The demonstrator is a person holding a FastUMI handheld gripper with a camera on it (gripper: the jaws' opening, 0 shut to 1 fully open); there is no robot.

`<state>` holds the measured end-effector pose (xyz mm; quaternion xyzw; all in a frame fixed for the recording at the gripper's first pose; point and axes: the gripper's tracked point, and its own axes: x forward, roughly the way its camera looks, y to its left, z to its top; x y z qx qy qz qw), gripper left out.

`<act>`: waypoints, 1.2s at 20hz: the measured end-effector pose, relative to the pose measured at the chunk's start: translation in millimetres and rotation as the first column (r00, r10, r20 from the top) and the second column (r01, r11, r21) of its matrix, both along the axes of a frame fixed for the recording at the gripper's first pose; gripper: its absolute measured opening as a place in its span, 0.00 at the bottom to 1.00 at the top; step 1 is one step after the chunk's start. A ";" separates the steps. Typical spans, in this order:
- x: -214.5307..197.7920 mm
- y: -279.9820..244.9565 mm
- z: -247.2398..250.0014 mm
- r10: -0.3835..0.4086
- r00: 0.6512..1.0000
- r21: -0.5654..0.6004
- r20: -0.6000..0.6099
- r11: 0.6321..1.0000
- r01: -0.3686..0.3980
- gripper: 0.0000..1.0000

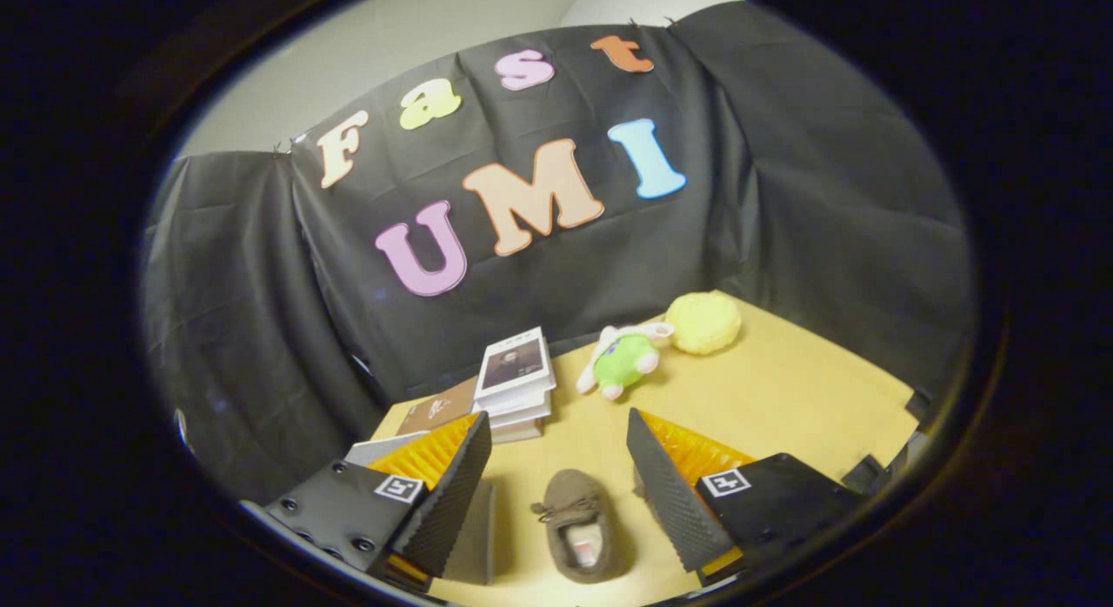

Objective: Open the storage box then place both shoes into the box .Put the left shoe in first, then the right shoe, with the right side of both shoes facing outward in a uniform manner.

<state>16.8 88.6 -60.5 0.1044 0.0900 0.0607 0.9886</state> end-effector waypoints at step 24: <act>-47.6 160.3 -170.3 0.365 0.823 0.689 -0.436 0.723 0.044 0.75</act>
